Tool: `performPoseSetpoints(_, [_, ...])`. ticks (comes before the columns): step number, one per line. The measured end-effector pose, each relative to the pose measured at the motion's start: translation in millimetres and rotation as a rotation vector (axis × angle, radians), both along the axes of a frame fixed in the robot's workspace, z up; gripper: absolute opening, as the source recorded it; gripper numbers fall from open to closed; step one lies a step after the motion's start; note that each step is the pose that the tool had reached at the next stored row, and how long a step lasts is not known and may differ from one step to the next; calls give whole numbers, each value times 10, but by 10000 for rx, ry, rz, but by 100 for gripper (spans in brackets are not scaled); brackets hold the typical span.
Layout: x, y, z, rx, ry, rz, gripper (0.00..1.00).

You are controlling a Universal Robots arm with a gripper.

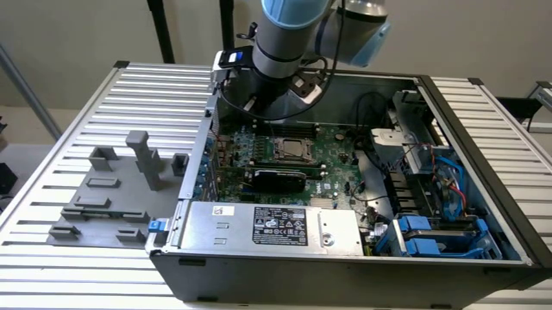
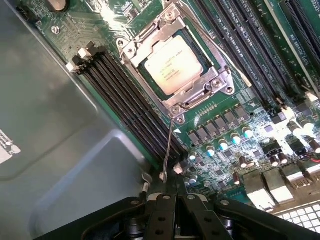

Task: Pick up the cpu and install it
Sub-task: 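Install the first cpu locking lever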

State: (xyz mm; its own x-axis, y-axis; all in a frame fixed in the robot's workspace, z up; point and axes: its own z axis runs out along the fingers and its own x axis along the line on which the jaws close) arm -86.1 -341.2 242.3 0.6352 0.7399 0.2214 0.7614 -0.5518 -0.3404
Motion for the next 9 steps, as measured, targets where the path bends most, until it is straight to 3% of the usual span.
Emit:
performPoseSetpoints(1, [44, -3, 0, 68, -8, -29, 11])
performPoseSetpoints(2, [162, -7, 0, 77, -64, -37, 11])
performPoseSetpoints(3, [277, -9, -1, 77, -155, -37, 11])
performPoseSetpoints(4, [327, -9, -8, 64, -283, -37, 11])
performPoseSetpoints(6, [328, -9, -18, 31, -417, -41, 11])
performPoseSetpoints(9, [328, -10, -42, 26, -581, -45, 11])
